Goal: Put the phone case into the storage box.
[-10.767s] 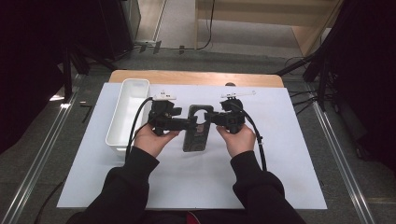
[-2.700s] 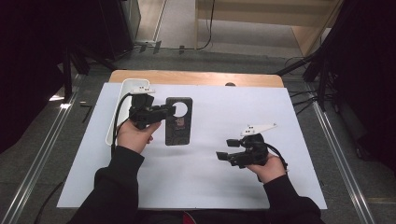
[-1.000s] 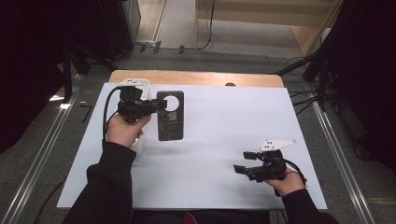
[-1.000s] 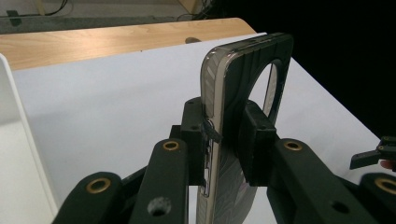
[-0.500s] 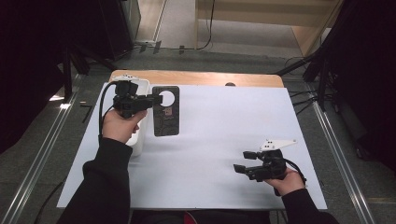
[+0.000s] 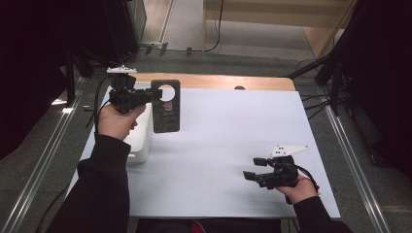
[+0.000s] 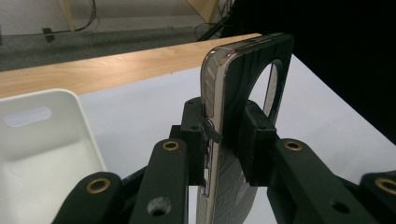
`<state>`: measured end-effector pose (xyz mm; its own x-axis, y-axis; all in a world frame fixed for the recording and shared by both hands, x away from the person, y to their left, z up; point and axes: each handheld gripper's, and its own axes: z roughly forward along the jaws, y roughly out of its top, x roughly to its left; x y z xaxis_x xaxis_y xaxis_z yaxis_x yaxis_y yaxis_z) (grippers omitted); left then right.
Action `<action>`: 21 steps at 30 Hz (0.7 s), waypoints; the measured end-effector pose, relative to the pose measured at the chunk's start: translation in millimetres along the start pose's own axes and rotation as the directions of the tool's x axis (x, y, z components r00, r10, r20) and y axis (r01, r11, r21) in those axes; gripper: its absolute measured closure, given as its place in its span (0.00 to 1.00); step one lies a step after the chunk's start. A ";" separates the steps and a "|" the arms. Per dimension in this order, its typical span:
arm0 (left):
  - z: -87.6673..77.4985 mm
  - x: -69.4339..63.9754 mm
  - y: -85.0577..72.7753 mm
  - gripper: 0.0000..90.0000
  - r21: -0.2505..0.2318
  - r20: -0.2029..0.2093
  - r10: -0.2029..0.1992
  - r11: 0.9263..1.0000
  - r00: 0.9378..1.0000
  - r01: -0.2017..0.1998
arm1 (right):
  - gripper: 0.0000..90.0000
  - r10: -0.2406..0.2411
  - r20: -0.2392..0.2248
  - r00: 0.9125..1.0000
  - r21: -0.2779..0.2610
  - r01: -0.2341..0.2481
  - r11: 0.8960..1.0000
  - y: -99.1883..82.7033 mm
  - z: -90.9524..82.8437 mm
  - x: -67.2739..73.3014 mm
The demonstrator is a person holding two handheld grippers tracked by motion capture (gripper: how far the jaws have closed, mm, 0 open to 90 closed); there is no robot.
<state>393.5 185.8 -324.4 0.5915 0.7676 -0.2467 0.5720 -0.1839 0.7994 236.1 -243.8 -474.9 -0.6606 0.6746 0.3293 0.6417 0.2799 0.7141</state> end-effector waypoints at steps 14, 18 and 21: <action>-12.9 15.5 18.6 0.82 -0.033 -0.027 -0.018 0.999 0.999 0.017 | 0.29 0.001 0.001 1.000 0.000 -0.001 1.000 -0.9 -0.1 -0.2; -16.9 22.4 23.2 0.82 -0.039 -0.030 -0.021 0.999 0.999 0.020 | 0.29 0.003 -0.001 1.000 0.002 -0.003 1.000 -0.9 0.2 0.2; -18.2 28.6 26.8 0.82 -0.043 -0.043 -0.017 0.999 0.999 0.015 | 0.29 -0.002 -0.003 1.000 0.005 0.002 1.000 -0.9 1.2 1.1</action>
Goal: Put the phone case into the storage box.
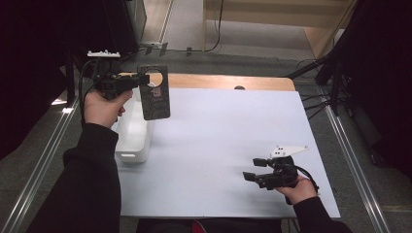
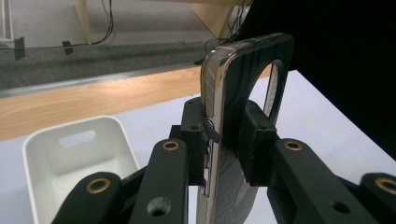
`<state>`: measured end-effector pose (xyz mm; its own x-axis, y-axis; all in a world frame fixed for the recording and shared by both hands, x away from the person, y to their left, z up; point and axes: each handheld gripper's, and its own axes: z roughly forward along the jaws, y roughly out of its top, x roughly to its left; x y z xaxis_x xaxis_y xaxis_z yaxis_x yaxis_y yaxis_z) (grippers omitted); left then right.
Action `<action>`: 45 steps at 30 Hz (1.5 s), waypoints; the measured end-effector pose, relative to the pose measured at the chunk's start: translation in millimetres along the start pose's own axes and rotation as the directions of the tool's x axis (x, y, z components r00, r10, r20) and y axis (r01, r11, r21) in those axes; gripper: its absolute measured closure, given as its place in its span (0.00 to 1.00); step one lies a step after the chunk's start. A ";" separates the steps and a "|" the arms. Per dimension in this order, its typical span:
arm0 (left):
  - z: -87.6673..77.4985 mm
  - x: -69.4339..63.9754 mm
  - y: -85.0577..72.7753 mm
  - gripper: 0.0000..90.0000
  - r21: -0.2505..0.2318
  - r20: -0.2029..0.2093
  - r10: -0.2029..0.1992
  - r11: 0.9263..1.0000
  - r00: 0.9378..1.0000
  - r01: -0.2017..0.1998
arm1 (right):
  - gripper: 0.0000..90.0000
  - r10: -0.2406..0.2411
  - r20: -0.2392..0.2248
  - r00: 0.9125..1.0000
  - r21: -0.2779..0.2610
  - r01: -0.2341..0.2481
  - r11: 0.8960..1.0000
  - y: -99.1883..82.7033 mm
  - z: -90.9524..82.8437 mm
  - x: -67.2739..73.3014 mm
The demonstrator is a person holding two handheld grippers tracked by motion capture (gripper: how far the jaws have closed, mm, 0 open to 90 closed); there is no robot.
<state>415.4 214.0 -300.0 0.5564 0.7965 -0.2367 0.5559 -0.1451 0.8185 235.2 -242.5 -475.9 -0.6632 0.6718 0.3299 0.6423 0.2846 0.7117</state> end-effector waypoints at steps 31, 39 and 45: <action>-8.8 47.3 11.3 0.82 -0.050 -0.135 -0.027 0.999 0.991 0.020 | 0.29 0.002 0.004 1.000 -0.009 -0.002 1.000 -0.6 -1.0 -0.8; -1.1 52.7 10.9 0.82 -0.040 -0.146 -0.016 0.999 0.989 0.010 | 0.29 0.007 0.008 1.000 -0.010 -0.007 1.000 -2.2 -2.9 -0.2; 3.5 56.8 10.0 0.82 -0.042 -0.155 -0.018 0.999 0.988 0.011 | 0.29 0.009 0.010 1.000 -0.014 -0.009 1.000 -3.1 -3.7 -0.7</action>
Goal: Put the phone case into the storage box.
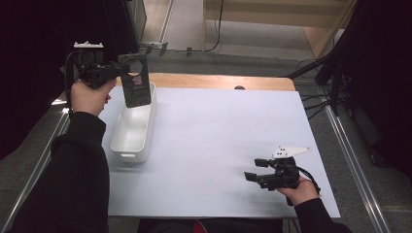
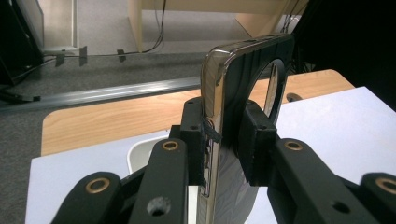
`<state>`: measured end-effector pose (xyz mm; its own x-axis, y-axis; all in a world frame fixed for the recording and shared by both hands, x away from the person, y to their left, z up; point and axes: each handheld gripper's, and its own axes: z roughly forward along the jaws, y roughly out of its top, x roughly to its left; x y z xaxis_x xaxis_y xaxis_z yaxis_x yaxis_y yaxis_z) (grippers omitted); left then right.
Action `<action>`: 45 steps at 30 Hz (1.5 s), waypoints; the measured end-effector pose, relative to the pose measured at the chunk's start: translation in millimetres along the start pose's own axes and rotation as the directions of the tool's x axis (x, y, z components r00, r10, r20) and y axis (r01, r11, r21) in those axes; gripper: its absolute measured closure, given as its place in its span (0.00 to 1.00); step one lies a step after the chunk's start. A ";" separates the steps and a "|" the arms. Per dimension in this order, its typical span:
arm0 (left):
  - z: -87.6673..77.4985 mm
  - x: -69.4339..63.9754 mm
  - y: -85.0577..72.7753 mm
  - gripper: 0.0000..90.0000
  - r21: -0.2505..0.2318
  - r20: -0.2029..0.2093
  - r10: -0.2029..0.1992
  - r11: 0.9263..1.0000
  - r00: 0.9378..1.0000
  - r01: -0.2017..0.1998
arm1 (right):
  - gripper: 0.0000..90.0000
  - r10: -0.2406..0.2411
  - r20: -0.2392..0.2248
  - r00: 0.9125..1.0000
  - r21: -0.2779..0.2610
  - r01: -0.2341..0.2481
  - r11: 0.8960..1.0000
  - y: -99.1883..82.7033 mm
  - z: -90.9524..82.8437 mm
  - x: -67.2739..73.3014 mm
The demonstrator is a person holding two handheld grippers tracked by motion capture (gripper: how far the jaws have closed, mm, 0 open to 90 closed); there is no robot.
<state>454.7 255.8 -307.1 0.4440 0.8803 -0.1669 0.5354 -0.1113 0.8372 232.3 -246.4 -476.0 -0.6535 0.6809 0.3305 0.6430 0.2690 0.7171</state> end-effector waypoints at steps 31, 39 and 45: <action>33.4 28.3 -11.5 0.82 -0.007 -0.010 -0.050 0.999 0.999 0.050 | 0.29 0.008 0.001 1.000 0.003 -0.008 1.000 0.2 1.8 -1.0; 39.5 35.0 -13.5 0.82 -0.019 -0.011 -0.059 0.998 0.998 0.059 | 0.29 0.015 0.013 1.000 0.000 -0.015 1.000 0.3 1.6 -1.8; 47.1 36.9 -17.0 0.82 -0.005 -0.027 -0.035 0.999 0.999 0.035 | 0.29 0.012 0.009 1.000 0.004 -0.012 1.000 0.5 2.4 -1.5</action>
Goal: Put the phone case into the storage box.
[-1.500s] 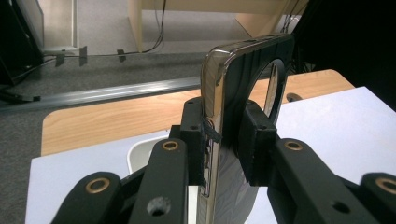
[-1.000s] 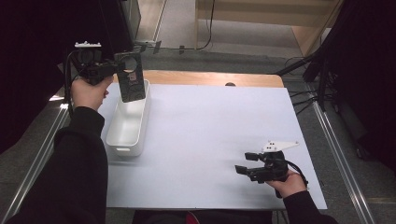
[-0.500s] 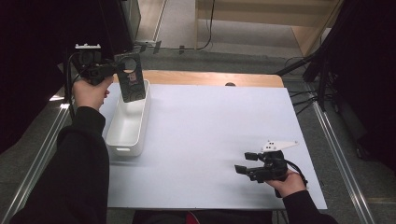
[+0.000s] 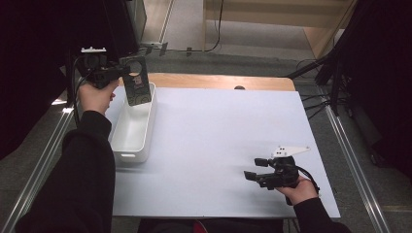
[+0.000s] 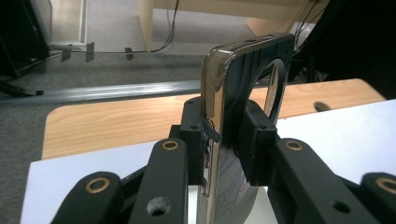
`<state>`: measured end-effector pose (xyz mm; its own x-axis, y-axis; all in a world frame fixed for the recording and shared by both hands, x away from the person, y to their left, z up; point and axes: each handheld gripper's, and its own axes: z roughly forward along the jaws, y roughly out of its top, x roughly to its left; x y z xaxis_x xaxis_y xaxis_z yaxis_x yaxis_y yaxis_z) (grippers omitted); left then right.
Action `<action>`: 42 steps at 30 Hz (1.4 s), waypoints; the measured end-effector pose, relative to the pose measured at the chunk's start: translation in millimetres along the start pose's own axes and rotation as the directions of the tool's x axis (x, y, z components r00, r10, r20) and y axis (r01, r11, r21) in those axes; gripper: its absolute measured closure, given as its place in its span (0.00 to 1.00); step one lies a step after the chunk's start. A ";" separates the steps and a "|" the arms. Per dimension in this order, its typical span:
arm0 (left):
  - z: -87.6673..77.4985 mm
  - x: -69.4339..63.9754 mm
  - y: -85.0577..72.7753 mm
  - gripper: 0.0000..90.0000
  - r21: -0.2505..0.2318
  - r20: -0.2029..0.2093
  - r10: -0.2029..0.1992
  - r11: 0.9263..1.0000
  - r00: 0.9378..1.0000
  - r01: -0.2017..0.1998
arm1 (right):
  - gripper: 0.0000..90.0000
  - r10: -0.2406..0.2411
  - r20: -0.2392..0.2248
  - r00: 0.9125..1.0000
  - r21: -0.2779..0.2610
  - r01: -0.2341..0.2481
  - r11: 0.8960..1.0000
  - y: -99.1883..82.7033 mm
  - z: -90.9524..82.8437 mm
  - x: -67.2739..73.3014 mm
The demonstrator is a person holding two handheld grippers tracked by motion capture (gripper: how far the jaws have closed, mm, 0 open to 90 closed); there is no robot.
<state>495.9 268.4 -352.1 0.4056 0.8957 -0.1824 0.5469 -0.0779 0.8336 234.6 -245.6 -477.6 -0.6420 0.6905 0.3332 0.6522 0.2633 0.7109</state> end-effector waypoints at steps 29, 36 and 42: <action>24.4 6.2 -12.7 0.82 0.006 0.001 0.010 1.000 1.000 -0.010 | 0.29 0.001 -0.007 1.000 -0.004 -0.001 1.000 0.5 -0.4 -0.9; 30.3 8.1 -18.0 0.82 0.022 -0.009 0.019 1.000 1.000 -0.018 | 0.29 -0.001 -0.004 1.000 -0.002 0.001 1.000 0.6 -0.1 -0.4; 34.9 6.9 -19.6 0.82 0.030 -0.010 0.034 0.999 0.999 -0.034 | 0.29 0.000 -0.006 1.000 -0.002 0.000 1.000 0.6 0.1 -0.5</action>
<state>513.5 260.8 -387.9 0.4167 0.8968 -0.1484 0.5545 -0.1215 0.8233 235.3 -245.7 -477.4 -0.6442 0.6867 0.3367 0.6513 0.2619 0.7122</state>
